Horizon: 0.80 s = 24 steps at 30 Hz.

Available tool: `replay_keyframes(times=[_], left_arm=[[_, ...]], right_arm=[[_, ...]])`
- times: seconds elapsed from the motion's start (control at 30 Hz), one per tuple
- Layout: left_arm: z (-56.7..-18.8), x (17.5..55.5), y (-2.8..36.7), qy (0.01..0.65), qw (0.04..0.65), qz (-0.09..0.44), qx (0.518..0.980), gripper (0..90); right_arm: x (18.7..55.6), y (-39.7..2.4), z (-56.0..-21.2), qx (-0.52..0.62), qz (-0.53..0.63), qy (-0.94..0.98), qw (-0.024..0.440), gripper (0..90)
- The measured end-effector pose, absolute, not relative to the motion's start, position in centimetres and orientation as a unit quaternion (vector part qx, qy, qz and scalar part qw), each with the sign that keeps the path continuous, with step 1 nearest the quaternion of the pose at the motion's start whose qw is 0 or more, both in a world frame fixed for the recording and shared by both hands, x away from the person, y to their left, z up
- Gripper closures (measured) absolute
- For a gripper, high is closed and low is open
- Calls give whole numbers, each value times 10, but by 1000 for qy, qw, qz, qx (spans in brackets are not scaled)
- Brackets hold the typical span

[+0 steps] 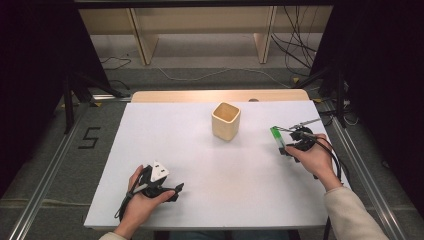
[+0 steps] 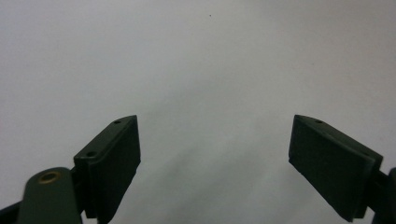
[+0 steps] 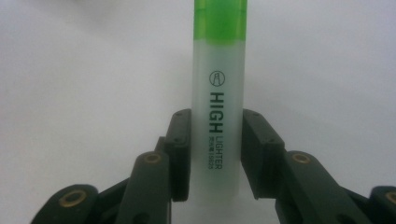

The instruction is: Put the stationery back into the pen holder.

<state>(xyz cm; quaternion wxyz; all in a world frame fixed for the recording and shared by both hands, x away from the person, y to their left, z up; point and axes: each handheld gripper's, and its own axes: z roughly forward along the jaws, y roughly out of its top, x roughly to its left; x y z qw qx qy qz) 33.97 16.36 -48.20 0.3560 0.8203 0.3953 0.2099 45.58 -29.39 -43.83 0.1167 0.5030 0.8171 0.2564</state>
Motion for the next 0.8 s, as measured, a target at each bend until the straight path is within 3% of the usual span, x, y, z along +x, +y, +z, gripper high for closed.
replay_keyframes(times=[0.8], left_arm=[[-482,339,163,395,358,210,820,166]], right_arm=[[456,-287,-432,492,323,791,164,662]])
